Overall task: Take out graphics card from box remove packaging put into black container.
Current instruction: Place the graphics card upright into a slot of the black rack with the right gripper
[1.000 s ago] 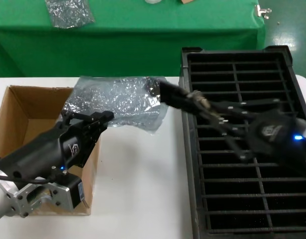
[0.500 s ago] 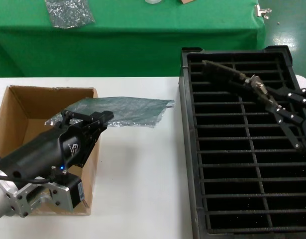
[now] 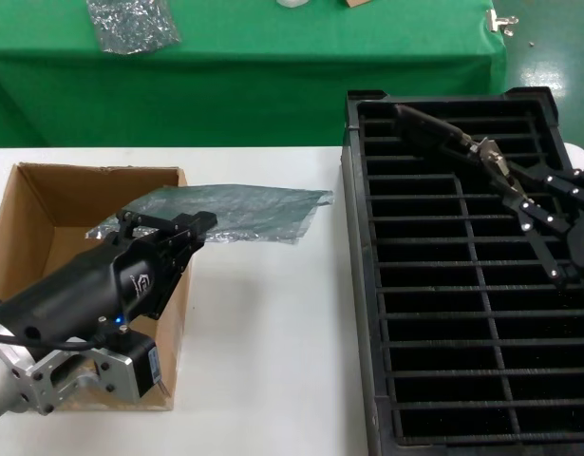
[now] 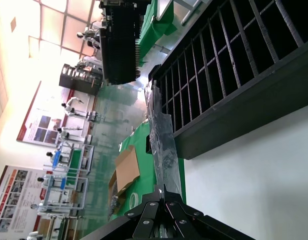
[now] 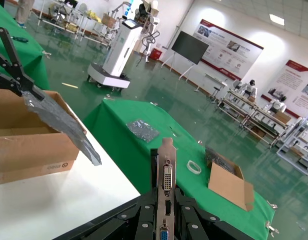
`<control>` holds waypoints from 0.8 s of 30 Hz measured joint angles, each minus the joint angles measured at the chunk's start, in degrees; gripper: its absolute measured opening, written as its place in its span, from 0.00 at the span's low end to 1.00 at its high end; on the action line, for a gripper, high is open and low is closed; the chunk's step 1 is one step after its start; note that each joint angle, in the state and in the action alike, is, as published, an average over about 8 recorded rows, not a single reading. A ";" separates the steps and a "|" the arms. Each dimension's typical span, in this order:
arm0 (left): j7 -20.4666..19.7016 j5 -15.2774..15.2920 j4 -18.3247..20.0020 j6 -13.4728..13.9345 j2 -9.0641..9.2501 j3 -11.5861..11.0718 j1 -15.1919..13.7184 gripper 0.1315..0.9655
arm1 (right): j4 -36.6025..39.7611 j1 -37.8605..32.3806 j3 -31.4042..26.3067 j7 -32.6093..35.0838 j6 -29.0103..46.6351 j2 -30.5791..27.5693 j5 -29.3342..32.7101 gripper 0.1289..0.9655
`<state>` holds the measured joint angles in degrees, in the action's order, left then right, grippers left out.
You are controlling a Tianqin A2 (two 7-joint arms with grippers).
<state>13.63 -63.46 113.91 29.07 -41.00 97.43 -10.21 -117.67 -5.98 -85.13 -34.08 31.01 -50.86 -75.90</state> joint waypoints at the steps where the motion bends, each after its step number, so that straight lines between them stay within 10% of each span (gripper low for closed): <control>1: 0.00 0.00 0.00 0.00 0.00 0.00 0.00 0.01 | 0.00 0.00 0.00 0.00 0.00 0.01 0.01 0.07; 24: 0.00 0.00 0.00 0.00 0.00 0.00 0.00 0.01 | -0.31 -10.42 -9.14 5.56 12.96 -7.21 0.79 0.07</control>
<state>13.63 -63.46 113.91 29.07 -41.00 97.43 -10.21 -117.98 -16.40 -94.27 -28.51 43.97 -58.07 -75.11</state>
